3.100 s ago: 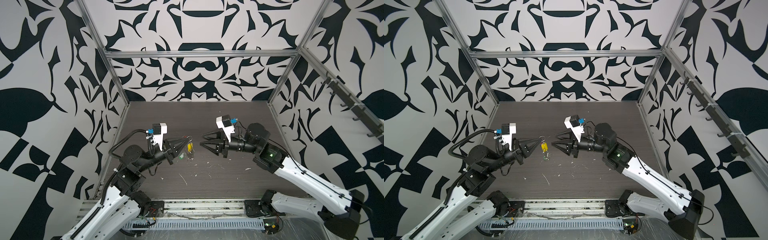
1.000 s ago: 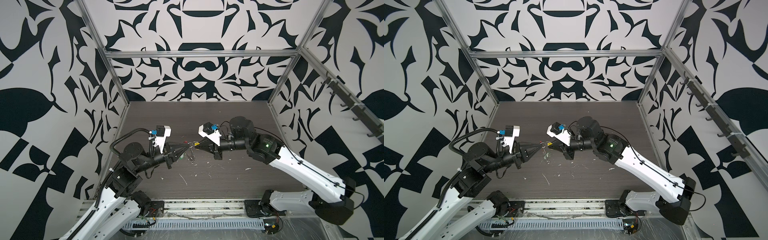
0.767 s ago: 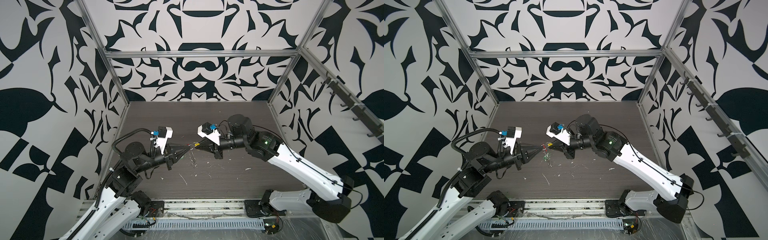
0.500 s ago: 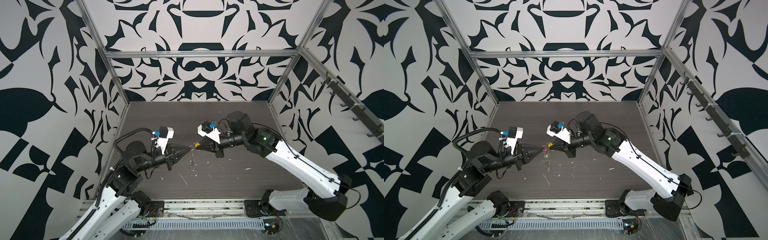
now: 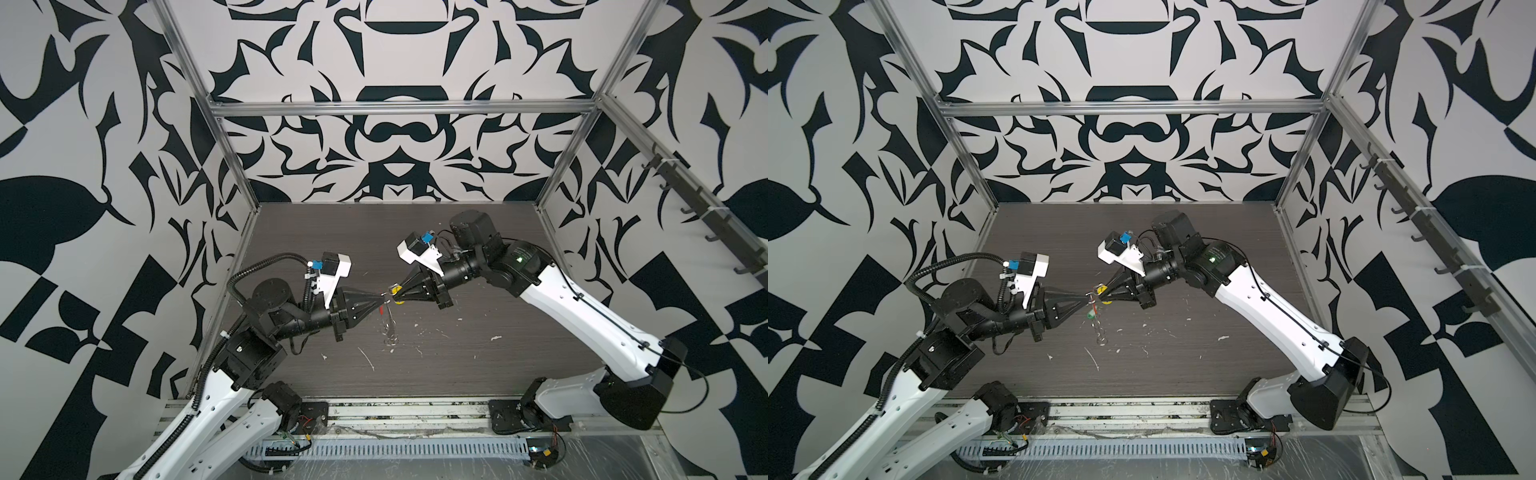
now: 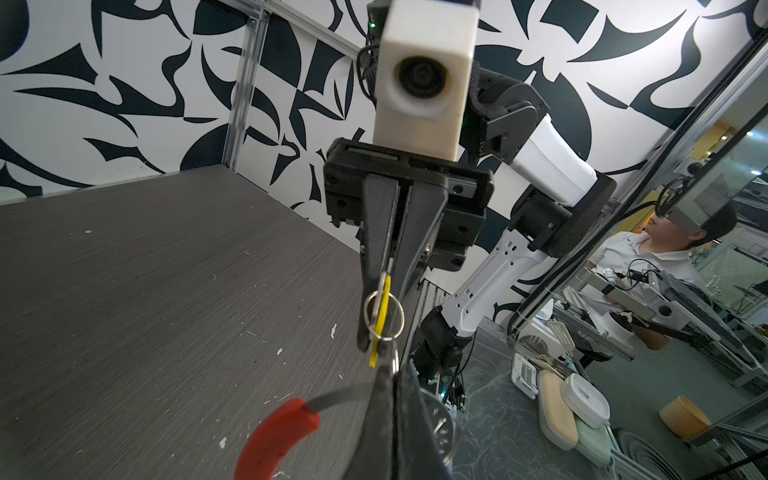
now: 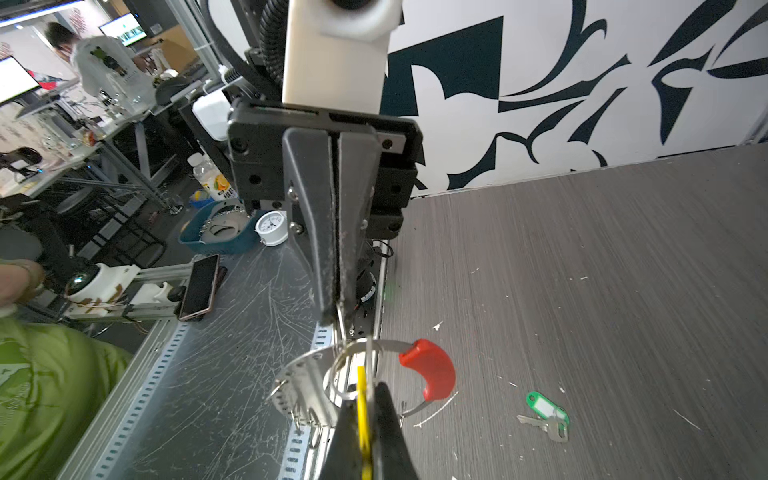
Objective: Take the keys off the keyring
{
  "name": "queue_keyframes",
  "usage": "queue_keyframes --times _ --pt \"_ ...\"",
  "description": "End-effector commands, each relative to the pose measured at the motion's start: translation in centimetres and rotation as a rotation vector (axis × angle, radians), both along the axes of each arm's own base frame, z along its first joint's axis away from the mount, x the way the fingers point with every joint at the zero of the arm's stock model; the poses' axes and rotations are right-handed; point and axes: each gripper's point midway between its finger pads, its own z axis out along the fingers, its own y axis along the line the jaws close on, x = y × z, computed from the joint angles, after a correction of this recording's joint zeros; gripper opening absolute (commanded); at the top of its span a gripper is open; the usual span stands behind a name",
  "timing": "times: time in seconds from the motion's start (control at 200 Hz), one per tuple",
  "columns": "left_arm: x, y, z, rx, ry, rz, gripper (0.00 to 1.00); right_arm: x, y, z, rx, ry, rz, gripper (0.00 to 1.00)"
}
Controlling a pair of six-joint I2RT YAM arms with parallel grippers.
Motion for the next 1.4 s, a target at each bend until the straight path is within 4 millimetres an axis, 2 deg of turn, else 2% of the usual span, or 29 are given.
queue_keyframes --times 0.0,0.205,0.395,0.745,1.17,1.395 --pt "-3.3 0.1 0.9 -0.01 -0.01 -0.156 0.0 1.8 -0.8 3.8 0.092 -0.063 -0.031 0.0" --pt "-4.1 -0.1 1.2 -0.028 -0.01 -0.211 0.0 1.6 -0.5 3.8 0.096 -0.031 0.013 0.0" --pt "-5.5 0.1 2.9 -0.109 -0.035 -0.289 0.0 1.6 -0.1 3.3 0.102 0.022 0.063 0.0" --pt "-6.8 0.8 4.7 -0.196 -0.064 -0.341 0.0 1.8 0.6 2.3 0.12 0.104 0.124 0.0" --pt "-6.4 0.3 4.4 -0.186 -0.064 -0.349 0.0 0.7 1.0 3.3 0.182 0.149 0.217 0.0" --pt "-5.7 0.0 3.4 -0.159 -0.047 -0.325 0.0 0.1 0.8 4.2 0.21 0.15 0.262 0.0"
